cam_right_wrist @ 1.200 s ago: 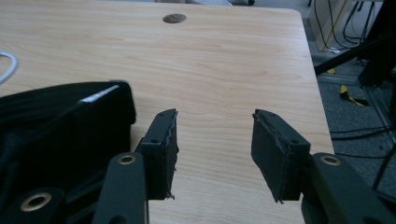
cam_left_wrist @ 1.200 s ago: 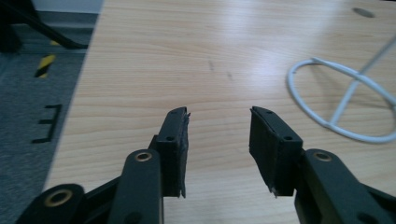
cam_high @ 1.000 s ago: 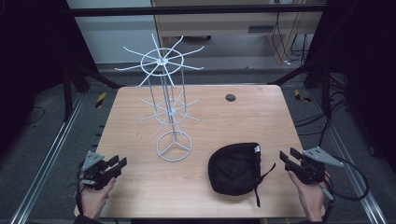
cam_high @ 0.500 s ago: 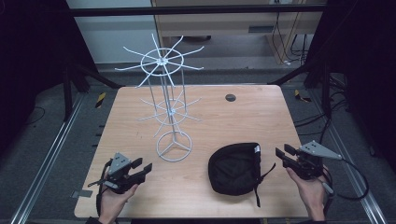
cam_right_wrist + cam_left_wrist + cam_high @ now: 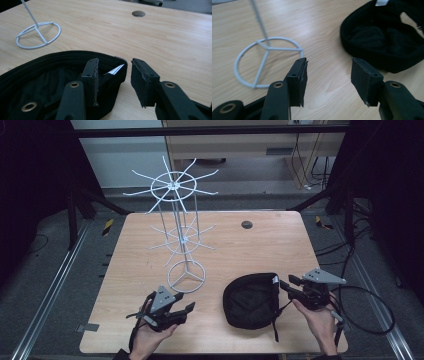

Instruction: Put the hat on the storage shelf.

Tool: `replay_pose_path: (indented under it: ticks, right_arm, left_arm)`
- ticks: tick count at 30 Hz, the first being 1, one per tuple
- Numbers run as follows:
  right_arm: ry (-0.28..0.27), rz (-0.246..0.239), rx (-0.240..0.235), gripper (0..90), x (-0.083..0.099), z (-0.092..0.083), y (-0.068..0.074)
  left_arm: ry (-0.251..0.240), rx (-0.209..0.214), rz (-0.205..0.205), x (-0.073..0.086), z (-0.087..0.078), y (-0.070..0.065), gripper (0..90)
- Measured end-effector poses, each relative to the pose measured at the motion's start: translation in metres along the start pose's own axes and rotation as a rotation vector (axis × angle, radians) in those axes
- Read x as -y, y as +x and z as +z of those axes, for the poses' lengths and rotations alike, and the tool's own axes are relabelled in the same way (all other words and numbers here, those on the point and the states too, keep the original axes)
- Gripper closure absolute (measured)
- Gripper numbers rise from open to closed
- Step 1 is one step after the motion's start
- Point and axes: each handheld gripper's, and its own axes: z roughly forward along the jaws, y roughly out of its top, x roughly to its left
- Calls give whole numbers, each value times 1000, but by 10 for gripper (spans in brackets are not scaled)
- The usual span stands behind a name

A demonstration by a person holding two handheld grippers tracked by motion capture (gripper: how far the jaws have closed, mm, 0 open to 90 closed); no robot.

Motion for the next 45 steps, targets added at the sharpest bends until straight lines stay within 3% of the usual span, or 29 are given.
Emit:
replay_pose_path:
  ticks: [2,8,13,19,24,30,34,37,45]
  right_arm:
    - [6,4,-3,569,1,0,1]
    - [49,14,-19,563,8,4,4]
    - [69,12,-29,563,12,6,7]
    - [82,20,-42,564,15,8,10]
    - [109,20,-59,581,19,15,13]
    - [133,37,-74,644,20,21,15]
    - [134,34,-65,776,19,23,15]
    - [138,41,-68,819,17,24,14]
    - [145,37,-51,833,11,31,18]
  left_arm:
    - [0,14,2,-2,3,-4,459]
    - [15,83,60,-15,25,-35,445]
    - [18,126,95,-26,34,-51,427]
    - [28,180,105,-36,46,-71,387]
    - [53,225,138,-37,60,-89,373]
    - [87,241,172,-34,70,-100,367]
    - [115,247,191,-31,78,-105,379]
    - [143,239,208,-29,84,-107,396]
    - [195,262,231,-25,96,-106,523]
